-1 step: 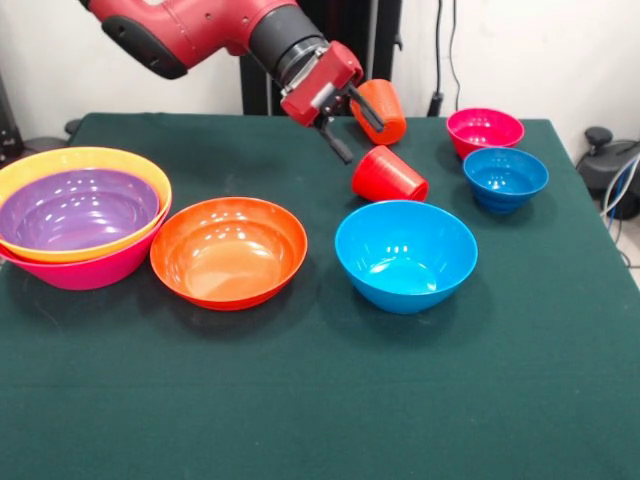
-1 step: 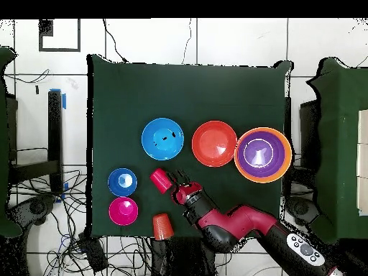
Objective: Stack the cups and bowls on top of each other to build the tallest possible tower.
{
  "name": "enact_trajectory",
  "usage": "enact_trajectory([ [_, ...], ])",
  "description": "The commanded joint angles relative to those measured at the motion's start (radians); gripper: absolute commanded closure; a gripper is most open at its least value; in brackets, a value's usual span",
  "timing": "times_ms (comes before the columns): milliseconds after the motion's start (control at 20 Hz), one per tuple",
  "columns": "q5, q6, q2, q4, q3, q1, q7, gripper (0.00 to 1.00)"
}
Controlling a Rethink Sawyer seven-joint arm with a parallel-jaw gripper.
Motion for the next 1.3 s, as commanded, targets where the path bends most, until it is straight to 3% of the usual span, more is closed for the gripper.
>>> enact_trajectory([
  [50,0.037,-0.053,0.065,-0.107,-0.066,0.095,0.118,0.00],
  [650,0.004,-0.143,0.084,-0.206,-0.086,0.159,0.139,0.00],
  [1300,0.028,-0.179,0.067,-0.220,-0.143,0.195,0.132,0.00],
])
